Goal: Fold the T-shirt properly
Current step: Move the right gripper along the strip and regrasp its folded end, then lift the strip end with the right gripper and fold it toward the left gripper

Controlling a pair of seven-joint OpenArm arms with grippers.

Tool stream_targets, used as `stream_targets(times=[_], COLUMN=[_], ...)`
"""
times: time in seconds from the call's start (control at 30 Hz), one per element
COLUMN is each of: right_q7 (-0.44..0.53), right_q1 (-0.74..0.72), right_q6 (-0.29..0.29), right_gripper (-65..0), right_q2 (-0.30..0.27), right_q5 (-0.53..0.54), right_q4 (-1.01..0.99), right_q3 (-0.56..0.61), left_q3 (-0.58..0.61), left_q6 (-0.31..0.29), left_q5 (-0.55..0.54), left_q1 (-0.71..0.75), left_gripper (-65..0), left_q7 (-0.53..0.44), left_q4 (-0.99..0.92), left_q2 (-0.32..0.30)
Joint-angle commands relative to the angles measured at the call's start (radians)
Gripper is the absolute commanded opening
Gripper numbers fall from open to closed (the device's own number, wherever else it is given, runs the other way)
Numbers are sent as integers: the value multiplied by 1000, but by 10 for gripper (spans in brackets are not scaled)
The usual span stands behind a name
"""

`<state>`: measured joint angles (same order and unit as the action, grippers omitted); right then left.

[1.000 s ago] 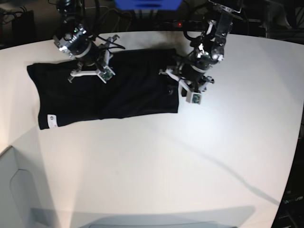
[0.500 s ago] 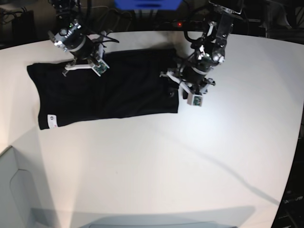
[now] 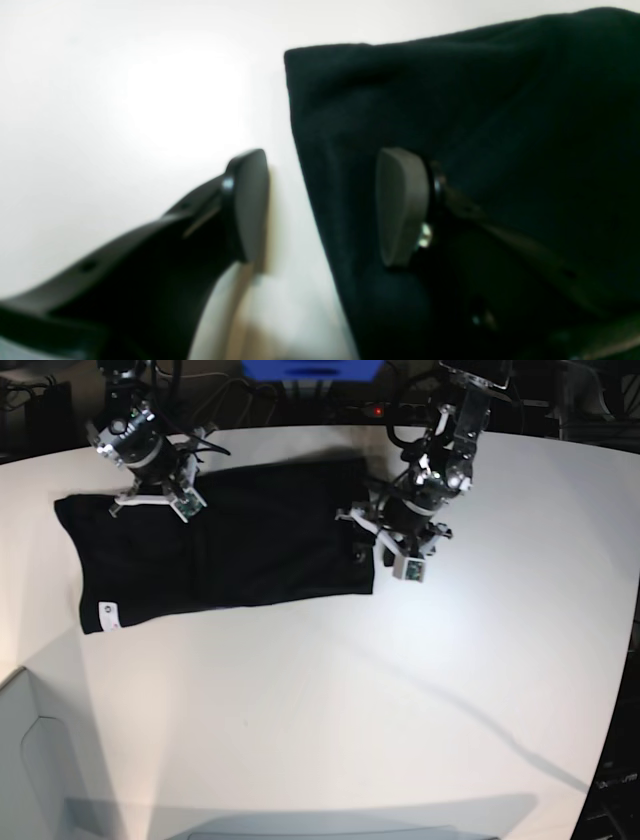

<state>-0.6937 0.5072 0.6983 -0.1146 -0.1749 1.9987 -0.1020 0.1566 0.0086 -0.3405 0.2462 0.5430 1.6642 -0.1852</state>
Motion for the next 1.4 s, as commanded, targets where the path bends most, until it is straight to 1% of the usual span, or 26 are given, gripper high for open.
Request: stream_targets(times=[0.0,0.17,0.3,0.37,0.5,0.57,0.63,0.7,0.77,0.83,0.97,1.17,1.27,1.37], right_q7=[12,9,13,13,2,1,-2,-33,-63,-82,-85,-79,-79,-79], right_q1=[-2,-23,-43,-65,-169,-224,-282,-338,-396,-439,-491,-526,-532,-532], right_q6=[0,0,0,0,0,0,0,0,0,0,0,0,0,0], right_gripper=[-603,-457,-396,-376,-362,-359,-347,-331,-317,-308,-302,-302,-302,-302], right_q2=[-3,3,31,56,105,118,118,114,86,65,22,14,-4,-6], right_q5=[8,11,11,11,11,11,11,11,11,11,11,11,11,11], right_q4=[18,20,24,26,18,3,-36,-86,-154,-226,-344,-474,-520,-553], right_q3=[-17,-66,-98,-133,-265,-327,-382,-428,-468,-485,-502,-503,-503,-502], left_q3=[-2,-2,-2,-2,-2,-2,-2,-2,-2,-1,-1,-1,-1,-1], left_q6=[1,1,1,1,1,1,1,1,1,1,1,1,1,1], left_q5=[-2,-2,-2,-2,-2,-2,-2,-2,-2,-2,-2,-2,-2,-2], left_q1=[-8,-8,-8,-6,0,2,2,2,2,2,2,-2,-3,-5], left_gripper=[-312,-312,-312,-312,-312,-312,-312,-312,-312,-312,-312,-312,-312,-312], left_q7=[-19,-19,-19,-19,-19,-19,-19,-19,-19,-19,-19,-19,-19,-19], left_q4=[17,17,17,17,29,29,29,29,29,29,29,29,29,29], left_q2=[-1,-1,-1,-1,-1,-1,-1,-1,0,0,0,0,0,0])
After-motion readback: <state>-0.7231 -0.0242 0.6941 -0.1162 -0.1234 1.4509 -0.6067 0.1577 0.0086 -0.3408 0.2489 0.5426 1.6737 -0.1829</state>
